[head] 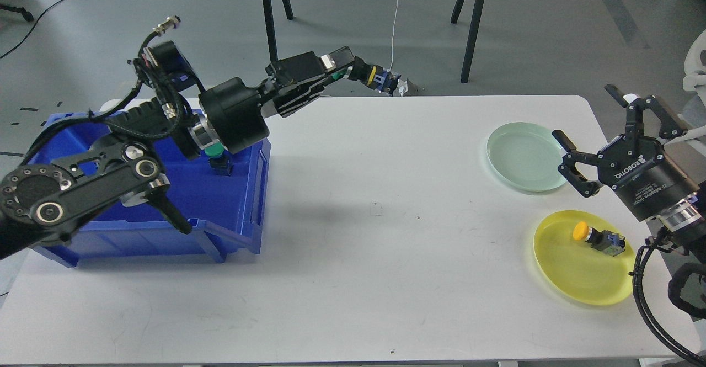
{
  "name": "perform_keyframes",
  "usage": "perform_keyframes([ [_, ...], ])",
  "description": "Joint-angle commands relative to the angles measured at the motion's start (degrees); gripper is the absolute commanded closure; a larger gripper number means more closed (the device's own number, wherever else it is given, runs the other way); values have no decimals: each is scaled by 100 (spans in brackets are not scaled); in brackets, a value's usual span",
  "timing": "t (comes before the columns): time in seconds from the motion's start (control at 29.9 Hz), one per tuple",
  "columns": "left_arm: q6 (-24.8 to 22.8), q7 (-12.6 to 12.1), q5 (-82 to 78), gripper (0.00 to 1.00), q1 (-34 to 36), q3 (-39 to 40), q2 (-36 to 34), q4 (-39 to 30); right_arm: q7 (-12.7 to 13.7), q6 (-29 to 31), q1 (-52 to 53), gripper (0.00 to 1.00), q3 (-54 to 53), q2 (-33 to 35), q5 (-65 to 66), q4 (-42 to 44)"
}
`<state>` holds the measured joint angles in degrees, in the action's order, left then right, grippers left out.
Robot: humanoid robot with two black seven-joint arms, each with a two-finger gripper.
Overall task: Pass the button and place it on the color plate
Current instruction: 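Lift the green button and extend the left gripper toward the table center, then move the right gripper to the green button and grasp it from the left gripper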
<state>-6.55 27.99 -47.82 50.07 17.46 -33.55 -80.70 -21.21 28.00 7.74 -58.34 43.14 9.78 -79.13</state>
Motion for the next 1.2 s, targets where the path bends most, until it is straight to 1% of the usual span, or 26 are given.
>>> perform_keyframes([
  [0.0, 74, 1, -43, 86, -235, -23, 445, 256, 56, 0, 43, 4, 191, -86, 67, -85],
  [0.07, 101, 1, -78, 86, -270, -49, 498, 335, 91, 0, 87, 4, 296, -192, 67, -207],
  [0.1, 136, 1, -113, 86, -296, -58, 516, 362, 152, 0, 113, 4, 358, -271, 67, -260],
  [0.17, 189, 1, -253, 86, -332, -76, 577, 380, 424, 0, 297, 4, 498, -481, 59, -366],
  [0.27, 206, 1, -447, 86, -384, -76, 674, 450, 942, 0, 710, 4, 928, -807, 50, -393],
  [0.33, 206, 1, -465, 86, -393, -76, 692, 485, 1171, 0, 1017, 4, 1262, -869, 6, -384],
  [0.4, 206, 1, -482, 86, -402, -85, 692, 485, 1277, 0, 1334, 4, 1596, -895, -3, -349],
  [0.57, 206, 1, -596, 86, -402, -102, 692, 485, 1286, 0, 1853, 4, 2124, -1150, -12, -314],
  [0.9, 206, 1, -623, 86, -402, -93, 692, 485, 1225, 0, 1889, 4, 1993, -1598, -196, -147],
  [1.17, 198, 1, -623, 86, -402, -93, 701, 485, 1216, 0, 1871, 4, 1940, -1634, -258, -129],
])
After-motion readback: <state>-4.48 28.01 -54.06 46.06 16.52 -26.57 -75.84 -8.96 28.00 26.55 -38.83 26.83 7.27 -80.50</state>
